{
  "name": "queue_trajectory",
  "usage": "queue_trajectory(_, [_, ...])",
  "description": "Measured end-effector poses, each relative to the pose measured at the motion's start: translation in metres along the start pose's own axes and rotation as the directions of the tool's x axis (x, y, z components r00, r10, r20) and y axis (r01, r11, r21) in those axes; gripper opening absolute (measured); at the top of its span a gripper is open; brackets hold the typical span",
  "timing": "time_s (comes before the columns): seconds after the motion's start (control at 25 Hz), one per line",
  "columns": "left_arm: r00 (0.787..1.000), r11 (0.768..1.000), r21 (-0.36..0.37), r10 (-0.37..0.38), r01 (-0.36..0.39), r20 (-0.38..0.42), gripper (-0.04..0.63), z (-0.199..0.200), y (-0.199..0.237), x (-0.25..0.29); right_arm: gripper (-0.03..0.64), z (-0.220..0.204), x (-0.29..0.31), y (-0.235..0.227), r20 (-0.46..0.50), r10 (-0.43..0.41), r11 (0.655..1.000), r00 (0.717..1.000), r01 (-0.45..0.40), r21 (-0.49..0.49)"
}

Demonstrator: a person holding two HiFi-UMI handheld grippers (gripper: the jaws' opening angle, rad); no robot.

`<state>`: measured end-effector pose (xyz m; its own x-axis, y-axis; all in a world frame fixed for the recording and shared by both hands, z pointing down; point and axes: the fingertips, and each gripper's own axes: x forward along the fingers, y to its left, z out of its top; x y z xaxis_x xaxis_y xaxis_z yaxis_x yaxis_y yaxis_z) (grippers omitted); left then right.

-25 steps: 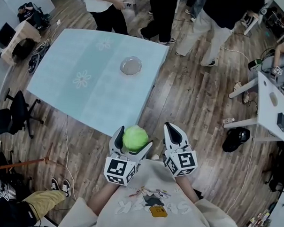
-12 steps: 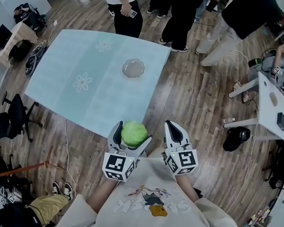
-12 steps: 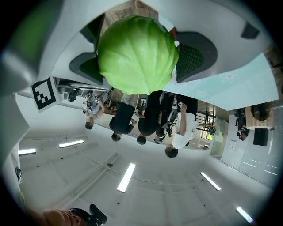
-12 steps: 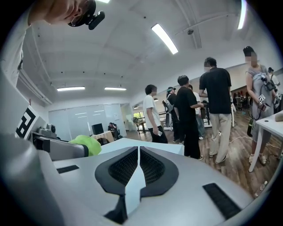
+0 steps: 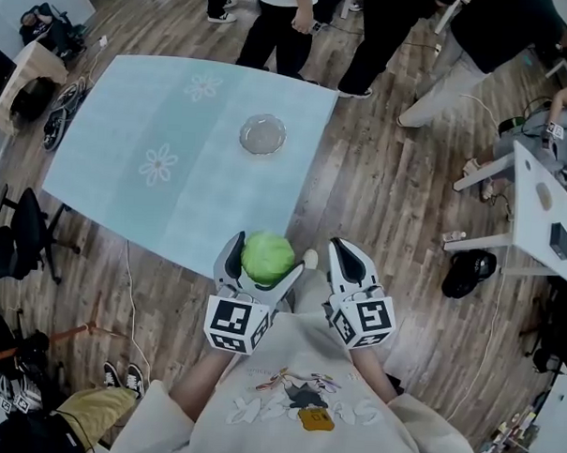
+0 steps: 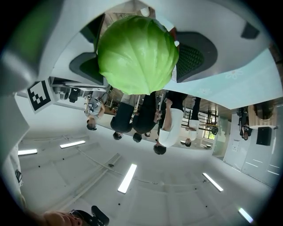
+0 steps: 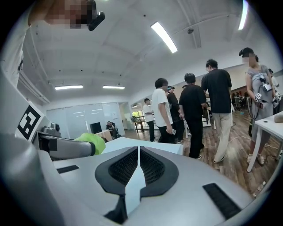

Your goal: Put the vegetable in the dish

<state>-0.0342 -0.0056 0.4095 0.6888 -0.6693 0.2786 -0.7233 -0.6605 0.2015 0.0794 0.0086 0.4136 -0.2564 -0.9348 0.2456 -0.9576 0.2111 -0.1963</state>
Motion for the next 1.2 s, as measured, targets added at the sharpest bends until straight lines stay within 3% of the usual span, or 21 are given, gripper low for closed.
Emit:
queue_trajectory(0.4, [1.0, 1.0, 0.018, 0.014, -0.014, -0.013, 0.526, 0.01, 0.016, 0.045, 0.031, 0.005, 0.024, -0.028, -0.013, 0.005, 1.0, 1.0, -0.005, 0.0])
queue_trajectory(1.2, [0.992, 0.993, -0.018, 0.116, -0.117, -0.04, 0.526, 0.019, 0.053, 0.112, 0.031, 0.015, 0.099, -0.065, -0.062, 0.105, 0.994, 0.993, -0.106, -0.005])
